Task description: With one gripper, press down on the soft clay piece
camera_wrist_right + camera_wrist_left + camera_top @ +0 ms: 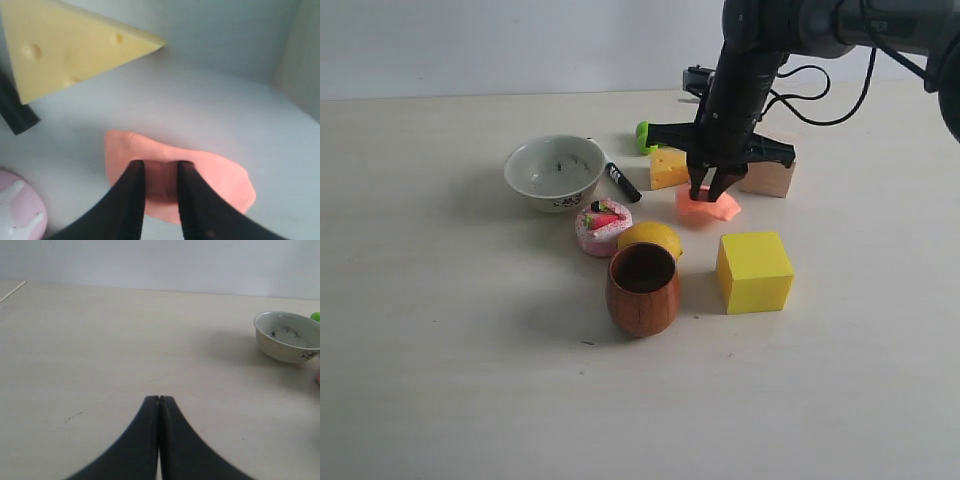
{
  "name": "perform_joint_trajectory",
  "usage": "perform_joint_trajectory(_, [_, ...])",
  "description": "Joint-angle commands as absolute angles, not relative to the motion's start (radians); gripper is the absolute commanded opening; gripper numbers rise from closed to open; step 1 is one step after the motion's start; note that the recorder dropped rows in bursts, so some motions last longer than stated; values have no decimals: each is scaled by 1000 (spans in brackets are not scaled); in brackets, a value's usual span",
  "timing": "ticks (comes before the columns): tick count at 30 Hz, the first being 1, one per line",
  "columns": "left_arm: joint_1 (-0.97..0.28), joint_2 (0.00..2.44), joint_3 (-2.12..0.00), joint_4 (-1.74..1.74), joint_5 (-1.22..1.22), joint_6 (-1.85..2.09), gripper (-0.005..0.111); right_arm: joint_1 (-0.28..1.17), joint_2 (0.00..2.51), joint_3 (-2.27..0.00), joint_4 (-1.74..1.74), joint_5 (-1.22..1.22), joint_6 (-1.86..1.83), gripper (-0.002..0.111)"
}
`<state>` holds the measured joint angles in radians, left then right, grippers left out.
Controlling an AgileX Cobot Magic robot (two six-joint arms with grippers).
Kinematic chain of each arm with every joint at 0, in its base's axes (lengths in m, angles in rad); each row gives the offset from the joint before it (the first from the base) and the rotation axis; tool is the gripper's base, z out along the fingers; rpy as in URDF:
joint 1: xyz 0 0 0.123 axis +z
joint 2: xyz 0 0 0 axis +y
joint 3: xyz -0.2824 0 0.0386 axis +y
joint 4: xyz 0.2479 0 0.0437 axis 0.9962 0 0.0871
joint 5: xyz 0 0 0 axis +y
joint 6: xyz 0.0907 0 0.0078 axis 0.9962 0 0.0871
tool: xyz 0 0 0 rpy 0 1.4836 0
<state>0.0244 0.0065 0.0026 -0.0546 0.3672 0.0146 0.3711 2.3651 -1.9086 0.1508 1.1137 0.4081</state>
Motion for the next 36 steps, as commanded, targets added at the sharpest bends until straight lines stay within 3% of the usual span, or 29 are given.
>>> perform_joint_trajectory(1, [21,0,0,-60,355,8,0,372,2340,-1902,143,1105,406,29])
perform_joint_trajectory(15, [21,0,0,-60,355,8,0,372,2389,-1902,142,1113,415,28])
perform_joint_trajectory(23, [21,0,0,-60,355,8,0,372,2389,-1902,131,1107,390,18])
perform_joint_trajectory(29, [21,0,0,-60,355,8,0,372,2389,-1902,122,1107,380,0])
perform_joint_trajectory(36, [21,0,0,-60,355,8,0,372,2376,-1902,120,1110,304,0])
